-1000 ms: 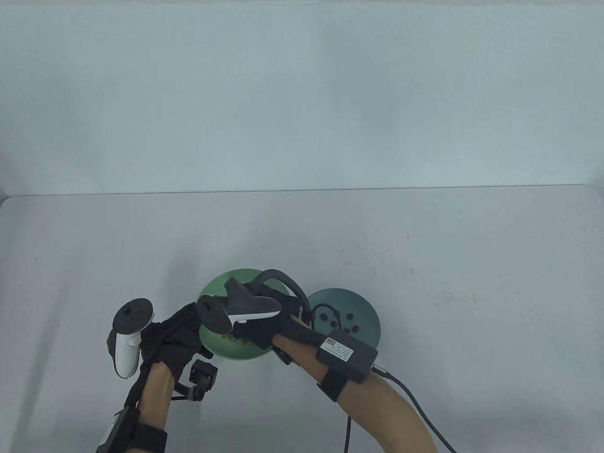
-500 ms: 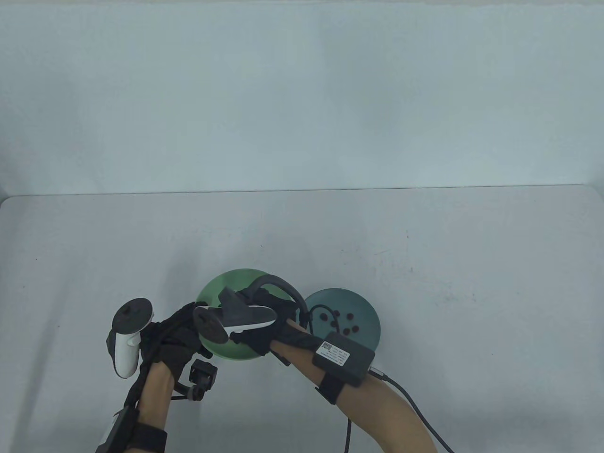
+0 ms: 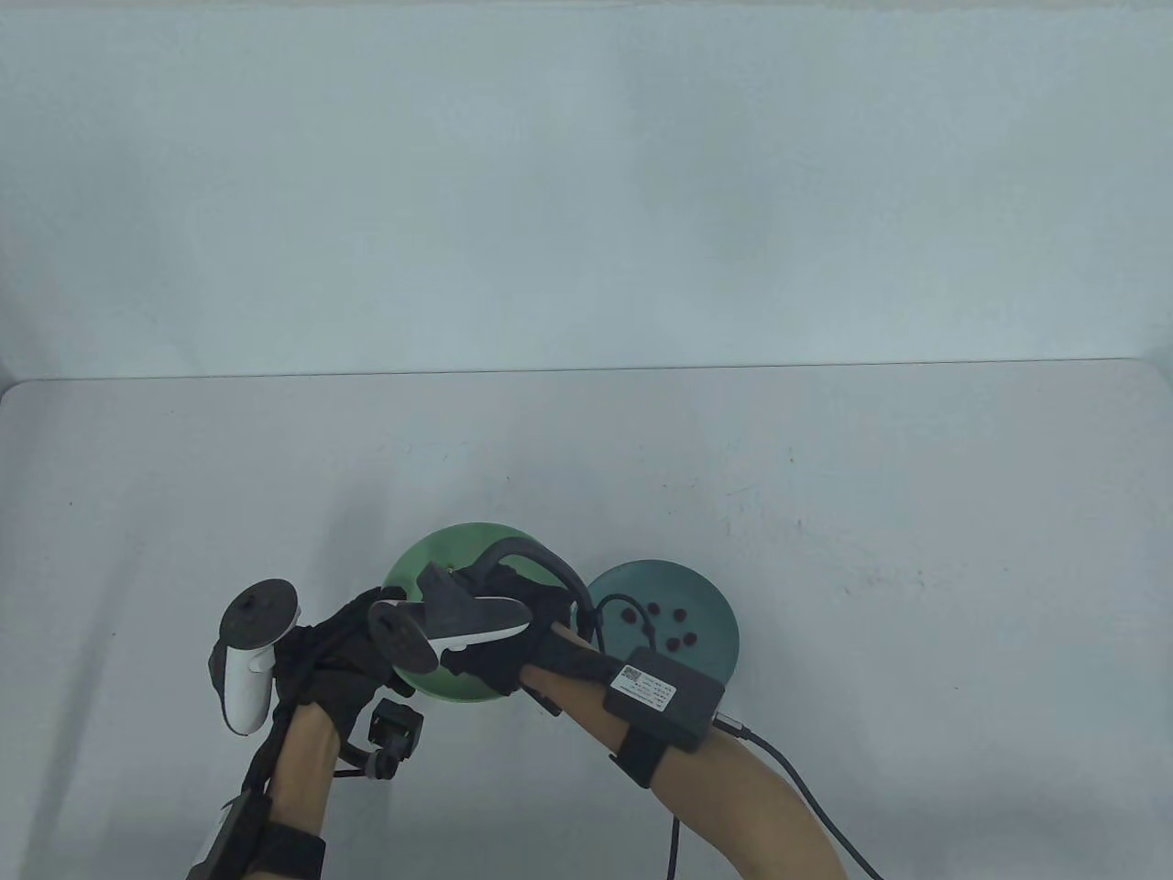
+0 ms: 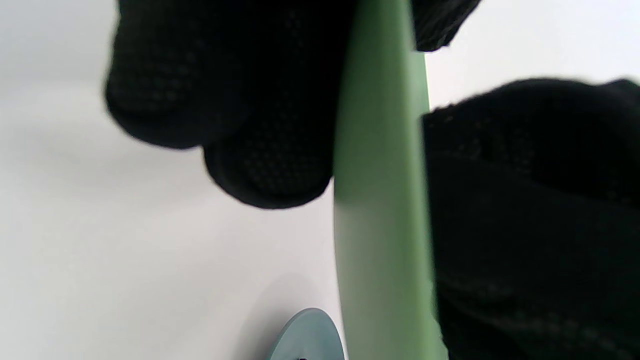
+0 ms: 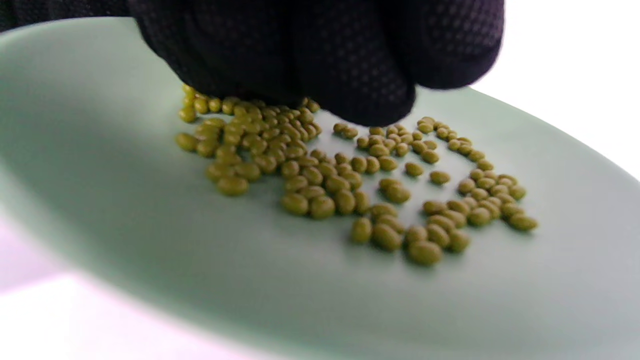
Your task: Pick cranberries with hand pinch into plate
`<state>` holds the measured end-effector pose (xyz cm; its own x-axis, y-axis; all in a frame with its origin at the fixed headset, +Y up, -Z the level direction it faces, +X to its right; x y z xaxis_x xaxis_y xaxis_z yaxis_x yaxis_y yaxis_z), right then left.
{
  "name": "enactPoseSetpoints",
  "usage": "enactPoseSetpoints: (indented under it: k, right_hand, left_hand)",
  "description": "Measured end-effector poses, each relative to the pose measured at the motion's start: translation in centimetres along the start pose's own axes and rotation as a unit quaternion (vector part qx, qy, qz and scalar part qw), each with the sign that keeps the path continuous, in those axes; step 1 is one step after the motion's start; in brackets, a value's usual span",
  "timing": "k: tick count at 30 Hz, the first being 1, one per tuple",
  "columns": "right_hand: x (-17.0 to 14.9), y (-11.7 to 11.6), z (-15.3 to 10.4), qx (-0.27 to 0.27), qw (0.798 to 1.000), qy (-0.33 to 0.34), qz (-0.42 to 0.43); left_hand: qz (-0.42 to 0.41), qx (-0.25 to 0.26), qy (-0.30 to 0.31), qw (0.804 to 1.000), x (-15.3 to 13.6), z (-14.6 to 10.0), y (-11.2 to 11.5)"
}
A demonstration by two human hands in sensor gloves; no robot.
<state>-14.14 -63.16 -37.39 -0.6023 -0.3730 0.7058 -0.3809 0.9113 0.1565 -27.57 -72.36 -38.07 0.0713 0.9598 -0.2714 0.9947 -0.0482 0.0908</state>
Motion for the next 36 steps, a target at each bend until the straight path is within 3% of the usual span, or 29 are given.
enactPoseSetpoints:
  k: [13, 19, 28, 32, 36]
  right_hand:
    - [-0.2, 0.2, 0.0, -0.007, 1.000, 0.002, 0.012]
    - [-1.9, 1.6, -0.6, -0.023, 0.999, -0.011, 0.039]
    - [-7.3, 3.2, -3.9, -0.051, 0.995, -0.070, 0.052]
    - [-10.5, 2.4, -5.7, -0.047, 0.991, -0.107, 0.064]
    - [-13.0, 0.1, -7.3, -0.032, 0.986, -0.138, 0.083]
  left_hand:
    - [0.005, 0.002, 0.001, 1.000, 0.1, 0.0, 0.0]
    - [0.007, 0.003, -0.001, 1.000, 0.1, -0.1, 0.0]
    - [0.003, 0.006, 0.001, 1.000, 0.2, -0.1, -0.3]
    - [0.006, 0.011, 0.000, 1.000, 0.2, -0.2, -0.4]
    - [0.009, 0.014, 0.000, 1.000, 0.2, -0.2, -0.5]
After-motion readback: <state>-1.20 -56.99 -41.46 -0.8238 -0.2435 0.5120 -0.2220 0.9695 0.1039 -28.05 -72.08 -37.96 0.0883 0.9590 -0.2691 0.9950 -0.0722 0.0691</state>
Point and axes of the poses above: the tracker on the back of each hand, its own x axis roughly to the thumb side, its own z axis roughly from the wrist to the fingertips, y = z × x, the point moved 3 cm from there along z, roughly from the wrist to the fingertips, and after that the axes turned 10 degrees about -z, right-handed, at the moved point
